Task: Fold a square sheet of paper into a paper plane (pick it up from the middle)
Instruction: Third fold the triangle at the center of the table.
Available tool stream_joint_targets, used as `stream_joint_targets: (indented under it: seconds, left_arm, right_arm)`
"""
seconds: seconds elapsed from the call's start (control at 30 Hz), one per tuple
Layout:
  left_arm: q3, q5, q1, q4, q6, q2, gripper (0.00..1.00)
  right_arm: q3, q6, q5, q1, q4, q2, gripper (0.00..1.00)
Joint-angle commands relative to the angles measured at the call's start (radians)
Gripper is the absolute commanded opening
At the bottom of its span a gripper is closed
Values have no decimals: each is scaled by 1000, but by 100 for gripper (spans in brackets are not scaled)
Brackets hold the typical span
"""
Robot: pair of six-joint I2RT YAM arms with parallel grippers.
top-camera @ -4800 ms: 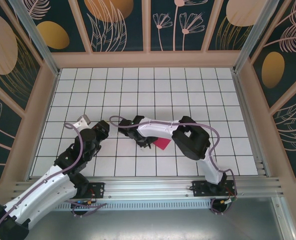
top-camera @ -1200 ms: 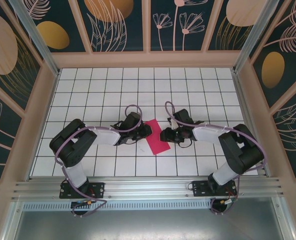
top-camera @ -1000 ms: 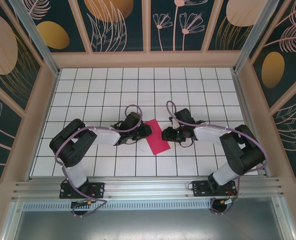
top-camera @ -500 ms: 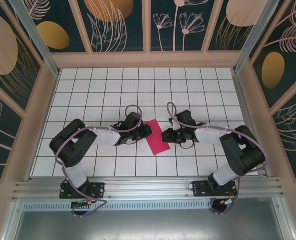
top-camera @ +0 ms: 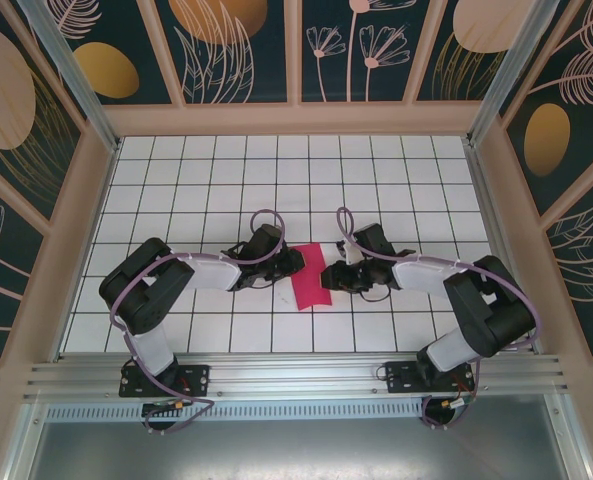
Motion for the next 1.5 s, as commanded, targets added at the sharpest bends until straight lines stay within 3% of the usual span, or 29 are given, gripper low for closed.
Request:
stream_joint_targets:
  seconds: [0.0, 0.67, 1.47]
  left_arm:
    - [-19, 32, -5, -23, 15, 14, 31]
    - [-18, 40, -5, -23, 18, 18, 31]
    - [-25, 44, -5, -18, 16, 18, 31]
  right_arm:
    - [-20, 55, -48, 2, 68, -21, 40]
    - [-68, 234, -100, -29, 249, -39, 47]
    - [1, 190, -148, -42, 287, 49, 49]
